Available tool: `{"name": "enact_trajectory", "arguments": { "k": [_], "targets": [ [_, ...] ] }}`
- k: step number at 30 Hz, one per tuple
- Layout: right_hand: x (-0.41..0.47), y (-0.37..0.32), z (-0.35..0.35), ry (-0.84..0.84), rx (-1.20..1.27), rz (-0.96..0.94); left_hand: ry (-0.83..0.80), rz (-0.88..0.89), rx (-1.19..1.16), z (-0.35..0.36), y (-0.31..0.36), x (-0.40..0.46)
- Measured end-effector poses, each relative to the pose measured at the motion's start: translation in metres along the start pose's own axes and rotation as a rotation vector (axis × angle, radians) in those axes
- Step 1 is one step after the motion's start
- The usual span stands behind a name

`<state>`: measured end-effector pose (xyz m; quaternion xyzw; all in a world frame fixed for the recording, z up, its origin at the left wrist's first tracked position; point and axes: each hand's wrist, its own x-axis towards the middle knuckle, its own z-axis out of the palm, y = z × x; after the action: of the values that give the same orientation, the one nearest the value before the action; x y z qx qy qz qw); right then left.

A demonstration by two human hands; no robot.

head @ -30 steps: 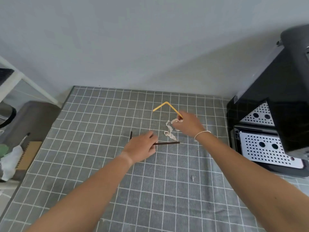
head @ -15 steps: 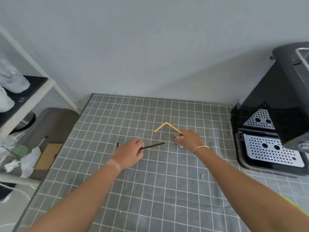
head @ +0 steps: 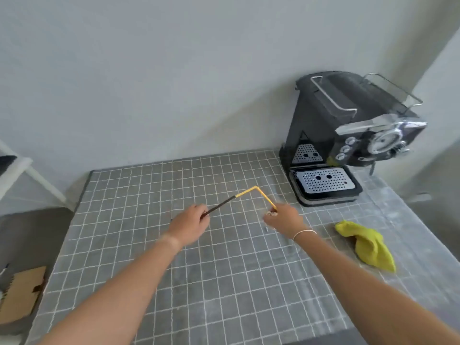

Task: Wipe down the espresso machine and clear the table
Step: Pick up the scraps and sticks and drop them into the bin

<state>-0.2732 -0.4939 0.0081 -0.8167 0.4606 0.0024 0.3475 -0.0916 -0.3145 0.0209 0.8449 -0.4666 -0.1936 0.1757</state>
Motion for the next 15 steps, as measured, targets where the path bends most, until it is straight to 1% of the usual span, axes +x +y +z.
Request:
{"name": "enact_trajectory", "arguments": {
  "k": [5, 8, 11, 15],
  "targets": [
    [-0.073, 0.074, -0.039, 0.234, 0.168, 0.143, -0.11, 0.19, -0.042, 0.035, 0.073, 0.013],
    [-0.114, 0.118, -0.064, 0.328, 0.244, 0.238, -0.197, 0.292, -0.106, 0.057, 0.126, 0.01],
    [-0.147, 0.161, -0.087, 0.417, 0.308, 0.34, -0.259, 0.352, -0.201, 0.078, 0.18, 0.006],
    [-0.185, 0.218, -0.112, 0.593, 0.491, 0.451, -0.326, 0.376, -0.349, 0.114, 0.263, -0.003]
  ]
}}
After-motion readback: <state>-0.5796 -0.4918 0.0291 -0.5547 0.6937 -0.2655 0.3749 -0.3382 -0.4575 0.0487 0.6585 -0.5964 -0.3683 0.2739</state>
